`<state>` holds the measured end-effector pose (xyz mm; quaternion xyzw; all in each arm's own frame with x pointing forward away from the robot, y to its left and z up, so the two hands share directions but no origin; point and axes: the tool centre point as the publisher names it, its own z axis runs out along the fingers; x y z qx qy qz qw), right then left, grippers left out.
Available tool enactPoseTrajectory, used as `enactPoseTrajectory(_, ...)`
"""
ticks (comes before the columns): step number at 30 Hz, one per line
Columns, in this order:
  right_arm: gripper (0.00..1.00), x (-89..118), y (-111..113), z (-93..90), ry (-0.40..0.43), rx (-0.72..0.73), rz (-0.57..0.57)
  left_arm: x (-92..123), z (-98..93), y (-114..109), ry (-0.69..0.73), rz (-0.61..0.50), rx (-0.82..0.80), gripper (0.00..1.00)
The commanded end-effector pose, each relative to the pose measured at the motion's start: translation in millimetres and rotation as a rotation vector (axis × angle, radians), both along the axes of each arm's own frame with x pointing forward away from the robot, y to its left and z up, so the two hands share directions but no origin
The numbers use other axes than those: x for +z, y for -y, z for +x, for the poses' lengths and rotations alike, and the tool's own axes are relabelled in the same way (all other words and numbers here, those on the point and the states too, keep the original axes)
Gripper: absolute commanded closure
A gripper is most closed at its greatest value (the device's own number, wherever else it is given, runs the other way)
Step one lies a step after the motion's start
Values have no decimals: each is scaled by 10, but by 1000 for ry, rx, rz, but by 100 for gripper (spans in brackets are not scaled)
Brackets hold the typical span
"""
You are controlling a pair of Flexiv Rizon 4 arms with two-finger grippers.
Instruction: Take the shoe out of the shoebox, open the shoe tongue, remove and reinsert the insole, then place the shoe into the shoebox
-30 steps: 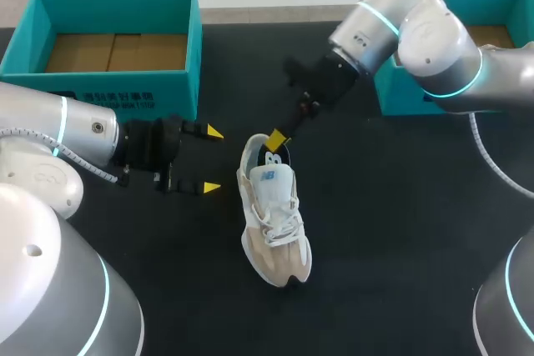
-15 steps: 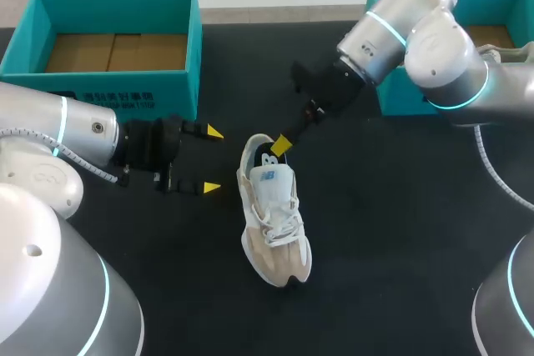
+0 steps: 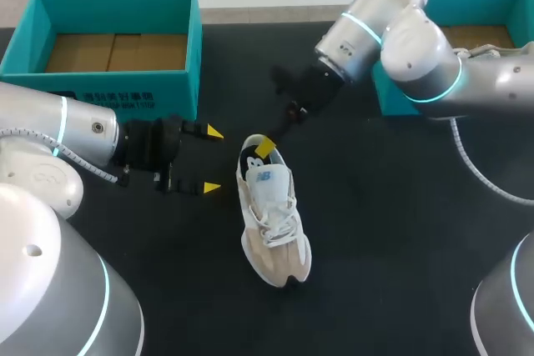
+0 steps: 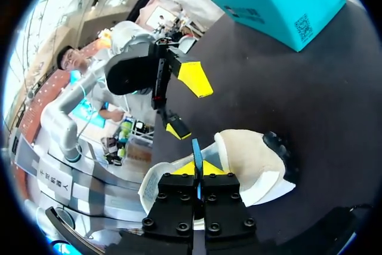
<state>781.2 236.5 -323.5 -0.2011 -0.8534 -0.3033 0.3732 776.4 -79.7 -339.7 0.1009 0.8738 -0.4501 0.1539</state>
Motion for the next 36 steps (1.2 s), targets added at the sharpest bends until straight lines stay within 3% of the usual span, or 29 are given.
enactPoseTrajectory(1,100,-52,-63,19,-14,13,-3,0,-3,5,-1,3,0,0)
enactPoseTrajectory(36,100,-41,-9,96,-3,38,-1,0,-3,5,-1,3,0,0)
